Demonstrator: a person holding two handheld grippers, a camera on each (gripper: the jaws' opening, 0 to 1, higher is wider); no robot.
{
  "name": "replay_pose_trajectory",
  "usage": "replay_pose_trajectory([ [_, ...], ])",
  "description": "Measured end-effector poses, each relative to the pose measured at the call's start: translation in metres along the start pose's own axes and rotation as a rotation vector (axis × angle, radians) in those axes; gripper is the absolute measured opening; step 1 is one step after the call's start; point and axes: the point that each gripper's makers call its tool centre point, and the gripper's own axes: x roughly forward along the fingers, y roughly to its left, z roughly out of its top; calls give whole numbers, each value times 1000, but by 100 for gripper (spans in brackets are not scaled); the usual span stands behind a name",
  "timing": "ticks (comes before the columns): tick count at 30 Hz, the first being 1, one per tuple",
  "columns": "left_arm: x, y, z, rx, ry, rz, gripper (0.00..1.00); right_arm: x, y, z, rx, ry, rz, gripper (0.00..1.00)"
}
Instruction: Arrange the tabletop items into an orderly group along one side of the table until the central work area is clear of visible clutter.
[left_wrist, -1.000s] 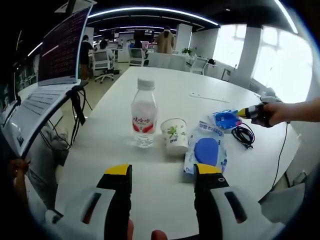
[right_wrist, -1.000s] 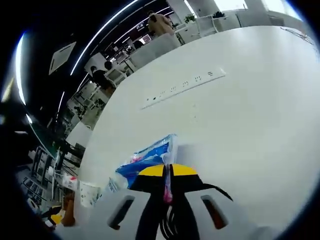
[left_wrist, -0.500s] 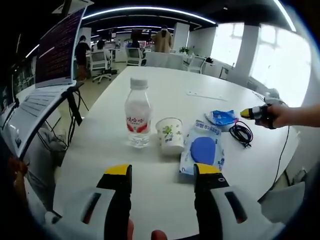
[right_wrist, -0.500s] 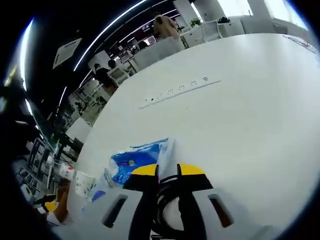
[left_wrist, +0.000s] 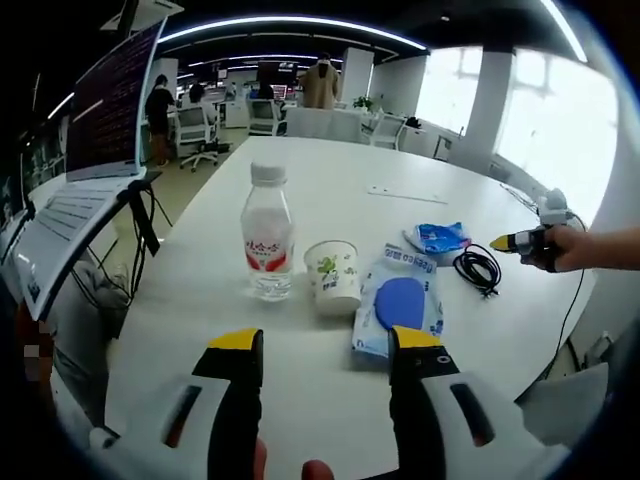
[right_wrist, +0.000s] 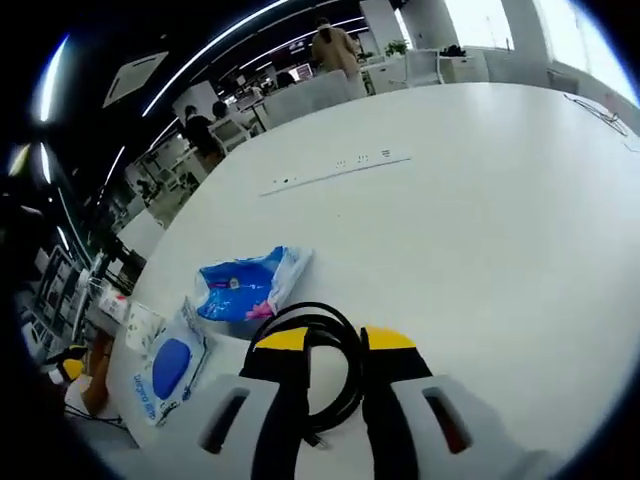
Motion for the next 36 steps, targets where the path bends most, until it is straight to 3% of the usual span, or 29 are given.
replay_pose_trajectory([
  [7, -2, 1, 1, 3, -3, -1, 50, 2, -8, -9, 6, 21, -17, 19],
  [22, -6, 4, 5, 9, -11, 6, 50, 5, -13, -41, 18, 103, -61, 7],
  [36, -5, 0, 4, 7, -11, -1, 50, -2, -15, -47, -79, 138, -59, 2],
])
